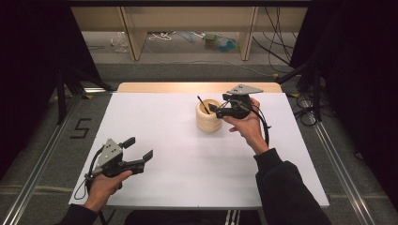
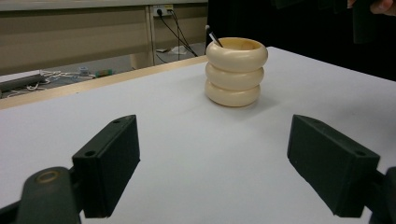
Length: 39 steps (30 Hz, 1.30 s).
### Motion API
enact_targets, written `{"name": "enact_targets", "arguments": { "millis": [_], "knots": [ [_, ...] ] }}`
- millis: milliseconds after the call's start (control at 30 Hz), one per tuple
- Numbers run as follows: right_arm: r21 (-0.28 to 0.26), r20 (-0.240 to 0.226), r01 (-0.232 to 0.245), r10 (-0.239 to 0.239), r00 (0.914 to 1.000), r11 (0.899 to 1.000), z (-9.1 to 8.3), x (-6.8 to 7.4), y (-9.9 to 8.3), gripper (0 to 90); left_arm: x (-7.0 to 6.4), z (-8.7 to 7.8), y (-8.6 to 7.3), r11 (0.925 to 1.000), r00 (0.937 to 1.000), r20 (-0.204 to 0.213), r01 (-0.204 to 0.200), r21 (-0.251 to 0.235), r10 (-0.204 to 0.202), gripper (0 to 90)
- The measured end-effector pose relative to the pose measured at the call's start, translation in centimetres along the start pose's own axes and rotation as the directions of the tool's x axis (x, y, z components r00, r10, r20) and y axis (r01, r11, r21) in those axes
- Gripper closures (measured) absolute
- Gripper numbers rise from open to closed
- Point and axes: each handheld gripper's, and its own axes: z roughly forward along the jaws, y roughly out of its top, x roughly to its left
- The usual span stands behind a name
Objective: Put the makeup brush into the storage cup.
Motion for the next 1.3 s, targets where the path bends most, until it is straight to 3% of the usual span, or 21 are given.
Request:
{"name": "enact_targets", "arguments": {
  "millis": [300,1000,1300],
  "knots": [
    [-0.002,-0.016,0.019,-0.019,0.9997,1.0,-0.8,0.8,-0.4,25.7,0.0,0.0,0.0,1.0,1.0,-0.001,0.0,0.0,0.0,17.0],
    [-0.018,-0.027,0.017,-0.017,0.9995,1.0,-2.6,1.4,-1.5,25.9,0.0,0.0,0.0,1.0,1.0,0.004,-0.003,-0.006,0.003,17.0],
    [0.0,-0.032,0.015,-0.015,0.9994,1.0,-3.1,1.7,-2.3,25.9,0.0,0.0,0.0,1.0,1.0,-0.002,-0.007,0.0,0.007,17.0]
  ]
}}
